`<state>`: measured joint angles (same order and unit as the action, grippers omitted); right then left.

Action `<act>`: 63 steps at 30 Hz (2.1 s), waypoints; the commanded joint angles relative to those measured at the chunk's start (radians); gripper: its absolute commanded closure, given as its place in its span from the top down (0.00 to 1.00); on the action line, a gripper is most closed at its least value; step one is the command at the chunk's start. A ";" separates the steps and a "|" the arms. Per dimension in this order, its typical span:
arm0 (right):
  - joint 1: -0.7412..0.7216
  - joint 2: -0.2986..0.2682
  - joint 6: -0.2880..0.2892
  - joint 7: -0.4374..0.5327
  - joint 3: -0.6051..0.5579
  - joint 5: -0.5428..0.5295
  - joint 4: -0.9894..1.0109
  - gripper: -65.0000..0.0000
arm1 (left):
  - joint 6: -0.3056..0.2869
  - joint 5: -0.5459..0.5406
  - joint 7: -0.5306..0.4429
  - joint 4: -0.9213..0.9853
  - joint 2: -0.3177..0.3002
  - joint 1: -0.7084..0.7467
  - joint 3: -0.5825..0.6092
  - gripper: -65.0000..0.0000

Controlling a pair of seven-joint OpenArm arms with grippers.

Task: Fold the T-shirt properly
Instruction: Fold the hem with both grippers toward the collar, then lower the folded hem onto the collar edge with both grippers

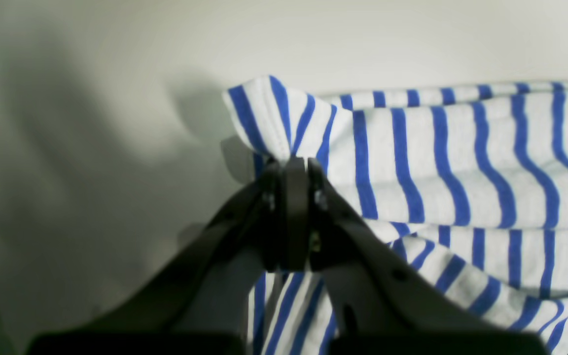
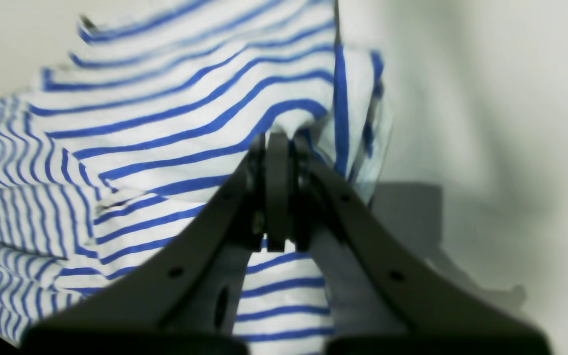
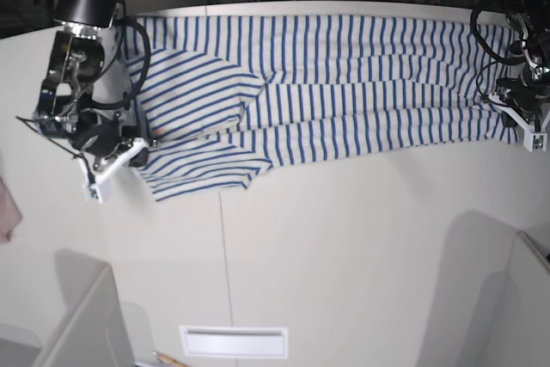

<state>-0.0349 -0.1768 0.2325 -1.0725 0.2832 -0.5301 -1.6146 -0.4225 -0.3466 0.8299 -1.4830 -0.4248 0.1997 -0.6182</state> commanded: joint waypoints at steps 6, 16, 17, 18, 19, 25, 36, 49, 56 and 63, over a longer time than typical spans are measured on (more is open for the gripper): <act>0.026 0.003 0.001 -0.019 0.024 0.003 -0.034 0.00 | 0.003 -0.004 -0.014 -0.064 -0.026 0.039 -0.013 0.00; 0.111 0.006 0.001 -0.012 0.024 0.006 -0.031 0.00 | 0.003 -0.004 -0.017 -0.071 -0.026 0.068 -0.007 0.00; 0.111 0.006 0.001 -0.015 0.024 0.006 -0.031 0.00 | 0.003 -0.004 -0.019 -0.063 -0.026 0.067 -0.006 0.00; 0.111 0.006 0.001 -0.018 0.024 0.005 -0.033 0.00 | 0.003 -0.004 -0.019 -0.057 -0.026 0.067 -0.006 0.00; 0.111 0.006 0.001 -0.019 0.024 0.005 -0.037 0.00 | 0.003 -0.004 -0.019 -0.054 -0.024 0.067 -0.004 0.00; 0.126 0.013 0.001 -0.035 0.027 0.003 -0.108 0.29 | 0.003 -0.004 -0.019 -0.051 -0.024 0.067 -0.004 0.00; -0.156 0.032 0.000 -0.031 -0.023 0.144 0.110 0.55 | 0.003 -0.004 -0.019 -0.051 -0.027 0.062 -0.004 0.00; -0.353 0.032 0.008 0.111 -0.118 0.250 0.517 0.55 | 0.003 -0.004 -0.019 -0.051 -0.027 0.060 -0.004 0.00; -0.310 0.033 0.008 0.111 -0.118 0.247 0.448 0.36 | 0.003 -0.004 -0.019 -0.049 -0.027 0.060 -0.004 0.00; -0.273 0.039 0.012 0.114 -0.108 0.242 0.317 0.00 | 0.003 -0.004 -0.016 -0.049 -0.026 0.060 -0.002 0.00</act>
<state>-0.2787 -0.1280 0.2401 -0.9726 0.1711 -0.2802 -1.2827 -0.4225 -0.3485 0.8276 -1.5200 -0.4294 0.2661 -0.6136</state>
